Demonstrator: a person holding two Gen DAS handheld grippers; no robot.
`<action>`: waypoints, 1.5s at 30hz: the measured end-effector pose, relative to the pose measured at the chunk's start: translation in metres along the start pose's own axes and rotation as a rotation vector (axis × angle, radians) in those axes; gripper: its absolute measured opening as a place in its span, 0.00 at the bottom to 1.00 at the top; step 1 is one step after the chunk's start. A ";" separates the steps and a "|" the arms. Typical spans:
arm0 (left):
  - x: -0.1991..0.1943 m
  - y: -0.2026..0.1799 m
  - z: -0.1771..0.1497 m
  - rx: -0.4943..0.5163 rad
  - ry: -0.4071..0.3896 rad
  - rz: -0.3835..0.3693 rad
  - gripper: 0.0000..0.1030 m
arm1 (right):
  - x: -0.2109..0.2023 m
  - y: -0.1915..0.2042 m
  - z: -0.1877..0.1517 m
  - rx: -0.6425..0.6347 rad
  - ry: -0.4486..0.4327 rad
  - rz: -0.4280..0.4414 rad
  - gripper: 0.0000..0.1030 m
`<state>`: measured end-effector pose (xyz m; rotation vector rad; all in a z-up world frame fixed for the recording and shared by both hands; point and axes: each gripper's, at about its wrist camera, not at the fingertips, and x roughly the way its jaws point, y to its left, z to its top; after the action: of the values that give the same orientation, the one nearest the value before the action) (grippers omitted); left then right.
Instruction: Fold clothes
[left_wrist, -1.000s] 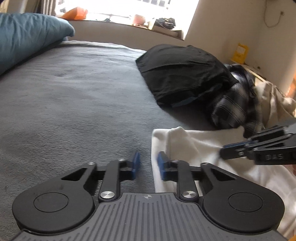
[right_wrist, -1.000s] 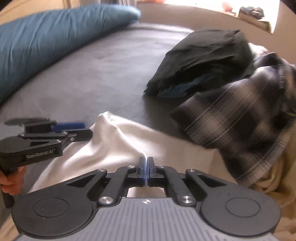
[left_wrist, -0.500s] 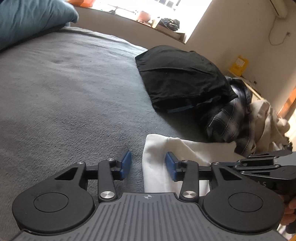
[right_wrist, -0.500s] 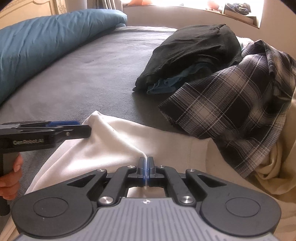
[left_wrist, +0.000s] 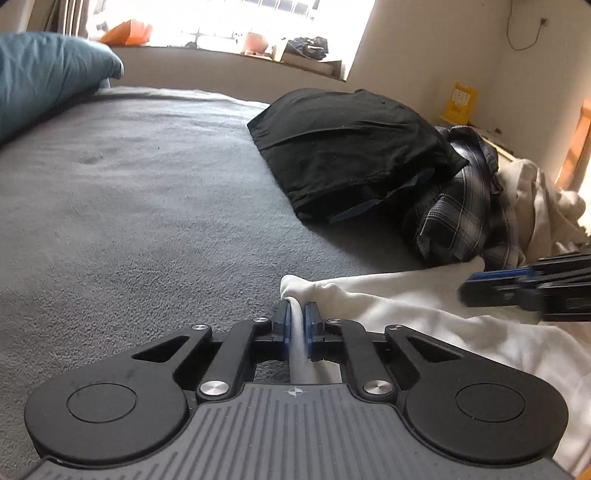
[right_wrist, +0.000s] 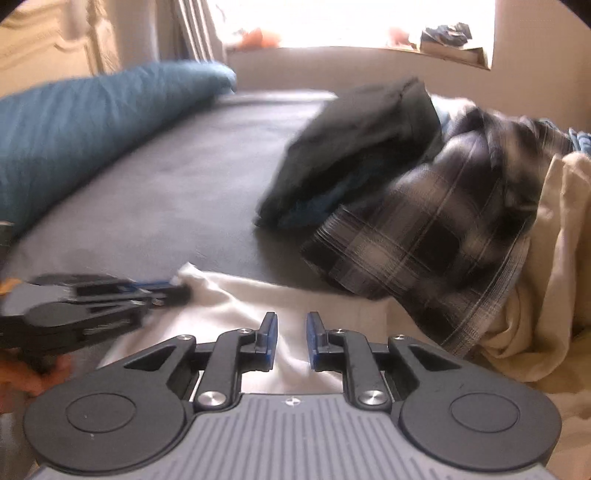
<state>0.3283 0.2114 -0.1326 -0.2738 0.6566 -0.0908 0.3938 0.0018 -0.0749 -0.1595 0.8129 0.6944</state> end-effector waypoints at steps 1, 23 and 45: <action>0.000 0.002 0.001 -0.008 0.004 -0.007 0.11 | -0.006 0.003 -0.003 -0.006 0.003 0.045 0.17; -0.046 0.004 0.021 -0.155 -0.141 0.130 0.29 | -0.033 0.013 -0.060 0.047 -0.051 0.026 0.17; -0.068 -0.053 -0.050 0.133 0.007 0.194 0.33 | 0.031 -0.038 -0.023 0.429 0.007 -0.022 0.08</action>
<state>0.2440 0.1607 -0.1158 -0.0811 0.6774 0.0501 0.4184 -0.0205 -0.1176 0.2165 0.9471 0.4859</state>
